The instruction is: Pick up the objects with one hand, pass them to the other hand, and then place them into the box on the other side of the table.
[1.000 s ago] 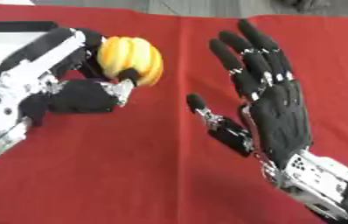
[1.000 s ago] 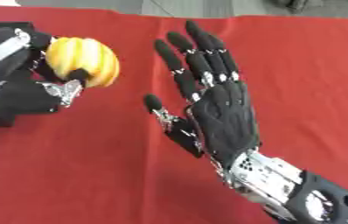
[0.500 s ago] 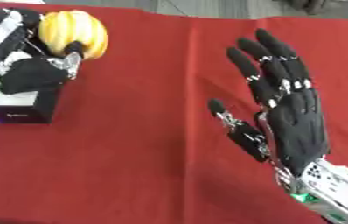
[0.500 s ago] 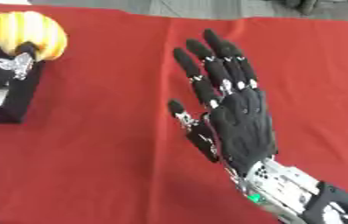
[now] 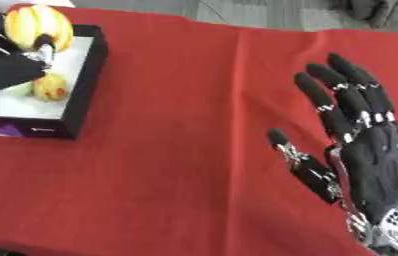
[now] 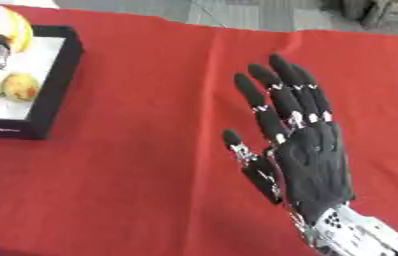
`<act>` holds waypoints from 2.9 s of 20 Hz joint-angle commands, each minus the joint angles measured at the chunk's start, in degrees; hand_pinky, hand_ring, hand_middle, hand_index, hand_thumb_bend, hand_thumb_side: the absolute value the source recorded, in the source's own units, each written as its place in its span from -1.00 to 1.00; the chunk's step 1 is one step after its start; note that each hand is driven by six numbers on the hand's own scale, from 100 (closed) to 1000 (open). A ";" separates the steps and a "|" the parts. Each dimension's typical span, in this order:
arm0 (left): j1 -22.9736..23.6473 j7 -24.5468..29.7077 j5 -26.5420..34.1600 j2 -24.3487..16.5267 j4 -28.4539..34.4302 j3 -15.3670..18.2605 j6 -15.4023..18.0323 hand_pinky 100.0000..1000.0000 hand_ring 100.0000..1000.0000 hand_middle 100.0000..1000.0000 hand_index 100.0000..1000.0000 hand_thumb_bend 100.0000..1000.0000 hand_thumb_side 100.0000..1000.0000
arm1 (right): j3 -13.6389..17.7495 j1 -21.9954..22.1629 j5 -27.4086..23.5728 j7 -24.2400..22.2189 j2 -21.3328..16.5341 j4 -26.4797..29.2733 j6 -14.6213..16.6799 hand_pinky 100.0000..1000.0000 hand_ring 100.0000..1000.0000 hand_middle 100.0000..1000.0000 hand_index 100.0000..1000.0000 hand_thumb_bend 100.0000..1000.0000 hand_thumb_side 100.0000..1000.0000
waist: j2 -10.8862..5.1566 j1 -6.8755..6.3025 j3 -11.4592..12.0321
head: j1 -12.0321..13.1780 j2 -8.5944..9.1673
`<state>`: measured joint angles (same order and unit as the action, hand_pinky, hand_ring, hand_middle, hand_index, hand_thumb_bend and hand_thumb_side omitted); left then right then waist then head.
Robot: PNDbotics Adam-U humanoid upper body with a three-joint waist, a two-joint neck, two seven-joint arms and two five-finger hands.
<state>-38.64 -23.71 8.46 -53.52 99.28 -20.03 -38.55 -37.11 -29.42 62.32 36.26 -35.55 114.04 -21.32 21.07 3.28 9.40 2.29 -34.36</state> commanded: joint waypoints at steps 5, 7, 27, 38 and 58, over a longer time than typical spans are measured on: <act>0.03 -2.91 -3.07 0.27 -9.13 3.10 1.45 0.24 0.02 -0.21 -0.34 -1.00 -0.62 | 1.19 0.07 0.33 2.03 -0.36 0.55 0.49 0.64 0.76 0.53 0.68 0.20 -1.00 | -1.09 -0.07 -1.82 | 2.67 1.20; -0.17 -3.42 -3.98 0.83 -11.79 3.55 1.64 0.24 0.04 -0.19 -0.22 -1.00 -0.61 | 1.38 0.23 0.28 2.51 -0.27 0.55 0.34 0.64 0.76 0.53 0.68 0.21 -1.00 | -1.05 0.04 -2.13 | 3.15 1.11; -1.68 6.91 -19.45 2.97 -21.17 4.32 -5.91 0.92 0.72 0.52 0.82 -0.44 -0.36 | 1.58 1.31 0.71 9.14 0.97 0.55 0.75 0.60 0.69 0.47 0.61 0.22 -1.00 | -0.80 0.74 -2.75 | 4.27 1.22; -1.12 7.99 -23.53 2.54 -13.93 7.19 -7.20 0.72 0.53 0.50 0.78 -1.00 0.37 | 3.65 2.10 -1.14 10.47 0.58 0.55 -1.12 0.58 0.71 0.47 0.61 0.21 -1.00 | -1.28 0.60 -2.38 | 1.73 0.37; 9.00 -3.98 13.47 4.15 15.14 14.94 11.91 0.39 0.36 0.38 0.62 -1.00 0.25 | 16.40 5.95 -26.74 15.71 -0.33 0.55 -5.02 0.32 0.80 0.40 0.49 -0.63 -1.00 | -2.11 0.50 -3.36 | -2.69 -0.01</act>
<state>-29.24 -26.55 19.26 -48.92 112.83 -6.37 -29.60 -22.35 -23.16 38.69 44.38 -34.21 114.03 -19.14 20.45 4.05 6.06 -0.09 -34.62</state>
